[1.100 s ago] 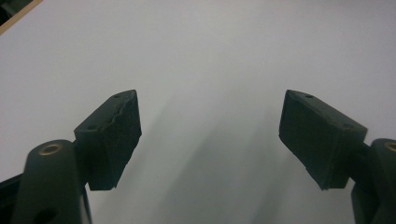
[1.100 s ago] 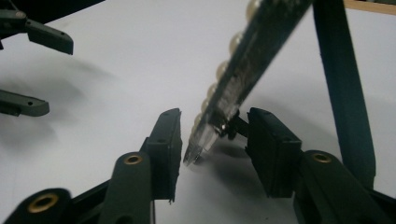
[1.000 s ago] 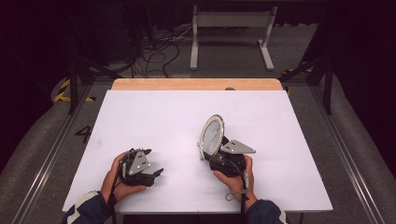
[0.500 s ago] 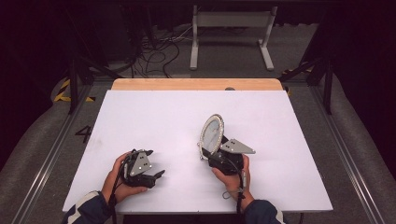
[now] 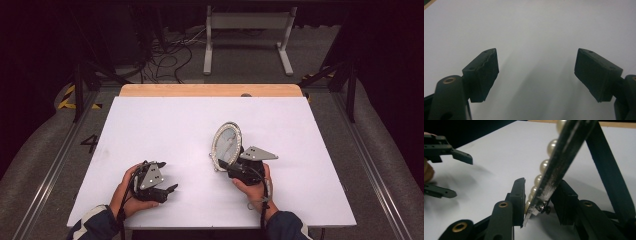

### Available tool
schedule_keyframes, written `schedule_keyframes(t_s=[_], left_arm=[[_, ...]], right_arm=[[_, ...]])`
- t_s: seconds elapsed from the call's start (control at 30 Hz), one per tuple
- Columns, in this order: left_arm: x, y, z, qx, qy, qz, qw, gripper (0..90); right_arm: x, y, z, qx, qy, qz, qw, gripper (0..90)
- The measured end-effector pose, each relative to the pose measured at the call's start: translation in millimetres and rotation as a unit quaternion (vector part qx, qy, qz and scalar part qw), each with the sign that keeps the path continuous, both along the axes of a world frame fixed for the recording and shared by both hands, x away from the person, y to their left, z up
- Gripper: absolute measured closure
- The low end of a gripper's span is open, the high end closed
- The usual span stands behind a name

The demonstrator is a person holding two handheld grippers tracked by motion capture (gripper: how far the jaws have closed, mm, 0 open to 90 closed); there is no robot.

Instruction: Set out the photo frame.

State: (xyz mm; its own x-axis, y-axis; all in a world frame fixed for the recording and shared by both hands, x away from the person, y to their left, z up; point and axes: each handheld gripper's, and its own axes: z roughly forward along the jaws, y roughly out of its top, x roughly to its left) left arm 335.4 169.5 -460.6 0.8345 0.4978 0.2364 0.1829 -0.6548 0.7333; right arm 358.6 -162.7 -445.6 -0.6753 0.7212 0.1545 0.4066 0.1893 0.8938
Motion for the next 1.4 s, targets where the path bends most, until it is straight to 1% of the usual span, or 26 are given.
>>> schedule_keyframes(t_s=[0.03,0.17,0.23,0.33,0.43,0.5,0.53,0.57,0.63,0.67,0.73,0.77,0.8,0.87,0.93,1.0,1.07,1.1,1.13,1.23,1.3,1.4], left_arm=[[0.0,-0.4,-0.4,0.0,0.002,-0.001,1.0,19.9],[-0.4,-1.3,-0.8,0.006,0.005,-0.009,0.9999,19.8],[-0.7,-1.0,-0.3,0.001,0.005,-0.009,0.9999,19.8],[-1.3,0.4,0.6,-0.014,0.01,-0.004,0.9998,19.7],[-0.2,1.5,0.9,-0.021,0.013,-0.001,0.9997,19.7],[-0.6,1.8,1.1,-0.019,0.012,0.0,0.9998,19.3],[-0.6,1.8,1.1,-0.019,0.012,0.0,0.9998,19.3],[-1.0,2.3,1.4,-0.019,0.012,-0.001,0.9998,19.3],[-1.1,2.3,1.5,-0.019,0.011,0.003,0.9998,19.3],[-0.9,2.4,1.6,-0.019,0.011,0.003,0.9997,19.3],[-1.0,2.0,1.8,-0.019,0.011,0.001,0.9998,19.3],[-1.5,2.3,2.3,-0.016,0.009,0.001,0.9998,19.3],[-2.2,2.9,3.1,-0.018,0.01,0.002,0.9998,19.3],[-1.9,4.2,4.4,-0.025,0.008,0.004,0.9997,19.3],[-1.1,4.7,4.6,-0.032,0.011,0.005,0.9994,19.4],[0.4,3.7,4.8,-0.032,0.013,0.004,0.9994,19.5],[2.1,1.0,6.4,-0.039,0.014,-0.001,0.9991,19.5],[2.8,-0.5,7.5,-0.042,0.014,-0.005,0.999,19.7],[2.8,-0.5,7.5,-0.042,0.014,-0.005,0.999,19.8],[9.1,-5.7,11.7,-0.058,0.018,-0.012,0.9981,19.8],[17.6,-10.9,13.7,-0.074,0.03,-0.022,0.9966,19.8],[33.5,-22.4,15.6,-0.083,0.042,-0.032,0.9952,19.5]], right_arm=[[1.3,-2.5,-0.3,0.007,0.008,0.006,0.9999,64.4],[2.3,-5.7,1.0,0.003,0.011,0.018,0.9998,64.9],[2.6,-7.7,1.5,0.008,0.018,0.023,0.9995,65.9],[2.9,-12.8,2.5,0.015,0.028,0.035,0.9989,67.6],[1.3,-13.8,4.0,0.005,0.022,0.036,0.9991,67.8],[-0.7,-12.4,5.6,-0.007,0.015,0.033,0.9993,67.8],[-0.7,-12.4,5.6,-0.007,0.015,0.033,0.9993,67.8],[-2.0,-12.7,6.2,-0.015,0.008,0.034,0.9993,67.8],[-2.3,-13.0,6.5,-0.016,0.007,0.034,0.9993,67.7],[-2.7,-12.8,6.8,-0.017,0.004,0.034,0.9993,67.2],[-3.8,-12.5,7.6,-0.021,-0.003,0.027,0.9994,63.3],[-5.1,-13.0,8.5,-0.018,-0.006,0.024,0.9995,61.6],[-5.1,-13.0,8.5,-0.018,-0.006,0.024,0.9995,61.6],[-8.1,-14.3,11.6,-0.018,-0.019,0.021,0.9994,60.2],[-10.6,-15.7,14.6,-0.013,-0.029,0.019,0.9993,60.4],[-12.4,-16.2,16.6,-0.017,-0.038,0.015,0.999,62.2],[-13.6,-15.7,17.6,-0.018,-0.044,0.008,0.9988,67.1],[-13.4,-15.9,17.4,-0.017,-0.045,0.004,0.9988,68.0],[-13.0,-16.5,17.0,-0.011,-0.041,0.004,0.9991,68.4],[-12.4,-17.8,16.9,-0.006,-0.036,0.006,0.9993,69.0],[-12.1,-18.2,16.9,-0.004,-0.033,0.006,0.9994,69.2],[-9.7,-19.8,16.4,0.009,-0.026,0.01,0.9996,70.3]])
